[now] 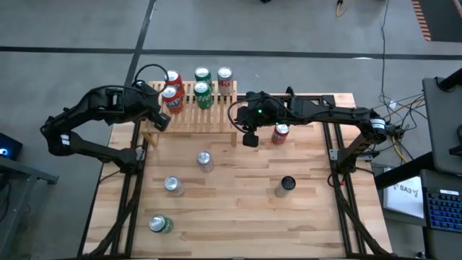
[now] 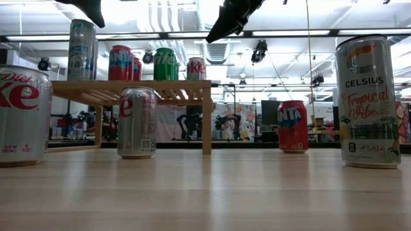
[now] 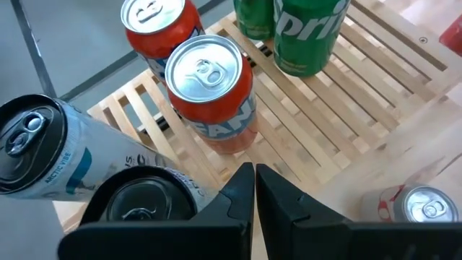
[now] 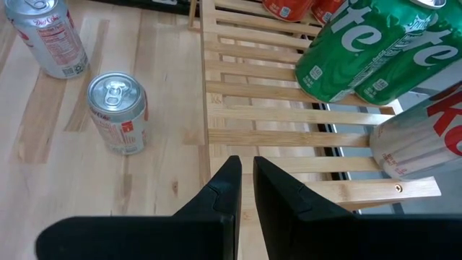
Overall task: Place canned beverage on shelf
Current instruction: Put the top white/blue soda can on the shelf aligned with the other white/blue soda can
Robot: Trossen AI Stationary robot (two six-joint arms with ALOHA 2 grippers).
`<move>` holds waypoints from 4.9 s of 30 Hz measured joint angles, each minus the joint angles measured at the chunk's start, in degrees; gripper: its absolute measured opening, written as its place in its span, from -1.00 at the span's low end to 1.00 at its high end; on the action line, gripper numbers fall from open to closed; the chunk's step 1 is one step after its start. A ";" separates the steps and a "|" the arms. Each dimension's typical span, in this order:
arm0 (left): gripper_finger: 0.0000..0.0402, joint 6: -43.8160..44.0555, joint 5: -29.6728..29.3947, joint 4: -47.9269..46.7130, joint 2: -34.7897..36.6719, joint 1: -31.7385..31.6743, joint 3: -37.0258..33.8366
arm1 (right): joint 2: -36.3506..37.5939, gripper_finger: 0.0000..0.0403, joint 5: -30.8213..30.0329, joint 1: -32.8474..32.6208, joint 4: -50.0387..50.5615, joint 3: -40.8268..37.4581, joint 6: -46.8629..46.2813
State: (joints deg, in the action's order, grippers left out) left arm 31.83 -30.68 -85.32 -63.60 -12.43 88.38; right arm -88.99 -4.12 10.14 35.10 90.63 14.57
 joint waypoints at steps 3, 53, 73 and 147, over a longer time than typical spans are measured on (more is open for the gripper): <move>-1.00 0.18 -0.09 -0.04 -0.35 0.00 0.00 | 0.00 -0.87 0.00 0.00 0.01 0.00 0.00; -1.00 0.52 -2.91 -4.25 -0.86 2.96 -0.13 | -1.05 -0.87 0.02 -0.01 -5.54 -0.21 -2.71; -1.00 5.96 -24.20 3.04 3.00 36.09 -1.95 | -9.54 -0.87 0.18 -0.01 -31.64 -0.02 -2.58; -1.00 51.03 -49.88 2.82 8.69 43.00 -39.33 | -18.93 -0.87 4.09 0.02 -48.25 2.23 -0.96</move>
State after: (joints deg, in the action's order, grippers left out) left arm 82.86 -80.55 -82.50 -54.90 30.58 49.05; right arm -107.92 -0.03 10.15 -13.15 92.86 13.61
